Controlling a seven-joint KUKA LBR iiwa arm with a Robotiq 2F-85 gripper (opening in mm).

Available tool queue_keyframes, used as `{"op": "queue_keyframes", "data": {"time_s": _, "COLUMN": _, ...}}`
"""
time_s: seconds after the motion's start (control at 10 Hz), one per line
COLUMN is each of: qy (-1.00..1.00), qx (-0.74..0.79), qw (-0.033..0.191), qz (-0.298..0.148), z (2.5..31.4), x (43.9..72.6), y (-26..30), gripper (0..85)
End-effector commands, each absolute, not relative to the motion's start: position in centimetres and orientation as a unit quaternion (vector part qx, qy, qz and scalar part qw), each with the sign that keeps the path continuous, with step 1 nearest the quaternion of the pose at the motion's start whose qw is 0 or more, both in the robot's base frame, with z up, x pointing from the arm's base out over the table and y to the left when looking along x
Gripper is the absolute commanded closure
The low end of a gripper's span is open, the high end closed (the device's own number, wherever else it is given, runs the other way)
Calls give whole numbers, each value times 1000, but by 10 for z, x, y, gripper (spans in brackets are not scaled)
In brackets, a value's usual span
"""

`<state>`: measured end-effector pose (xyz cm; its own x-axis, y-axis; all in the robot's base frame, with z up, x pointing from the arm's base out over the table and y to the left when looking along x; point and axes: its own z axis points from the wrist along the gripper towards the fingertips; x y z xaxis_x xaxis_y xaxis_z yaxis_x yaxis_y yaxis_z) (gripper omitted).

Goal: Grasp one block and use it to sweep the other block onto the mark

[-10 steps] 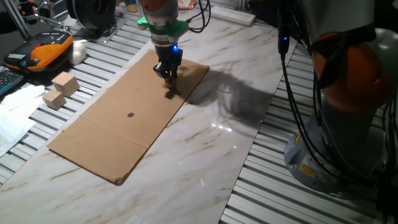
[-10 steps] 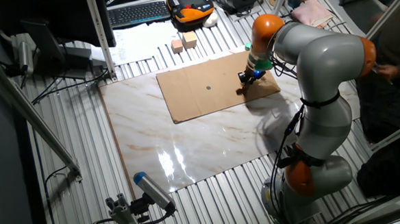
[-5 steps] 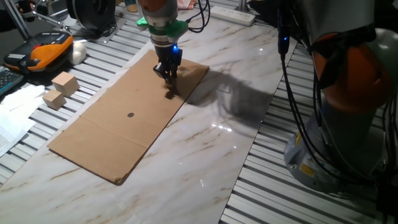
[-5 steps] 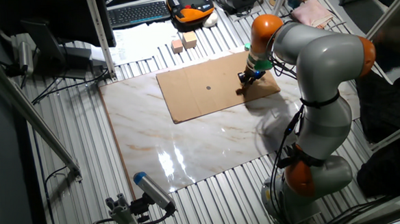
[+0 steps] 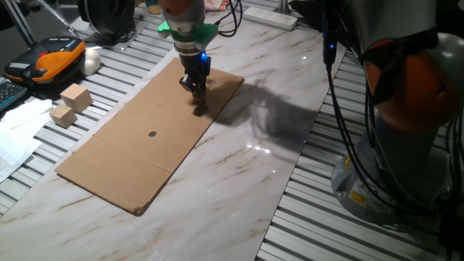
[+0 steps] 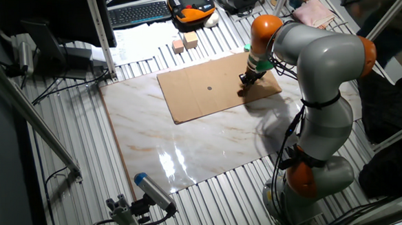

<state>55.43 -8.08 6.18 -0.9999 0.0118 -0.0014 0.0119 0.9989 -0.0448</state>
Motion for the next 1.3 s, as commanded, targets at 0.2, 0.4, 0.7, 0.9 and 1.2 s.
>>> {"op": "queue_keyframes", "data": {"time_s": 0.2, "qy": 999, "qx": -28, "qw": 4, "qz": -31, "z": 62, "x": 554, "y": -81, "gripper": 850}}
{"op": "queue_keyframes", "data": {"time_s": 0.4, "qy": 999, "qx": -32, "qw": 4, "qz": -42, "z": 62, "x": 554, "y": -81, "gripper": 850}}
{"op": "queue_keyframes", "data": {"time_s": 0.7, "qy": 998, "qx": -40, "qw": 13, "qz": -52, "z": 62, "x": 554, "y": -81, "gripper": 850}}
{"op": "queue_keyframes", "data": {"time_s": 0.9, "qy": 998, "qx": -40, "qw": 11, "qz": -52, "z": 62, "x": 554, "y": -81, "gripper": 850}}
{"op": "queue_keyframes", "data": {"time_s": 1.2, "qy": 998, "qx": -39, "qw": 8, "qz": -51, "z": 62, "x": 554, "y": -81, "gripper": 850}}
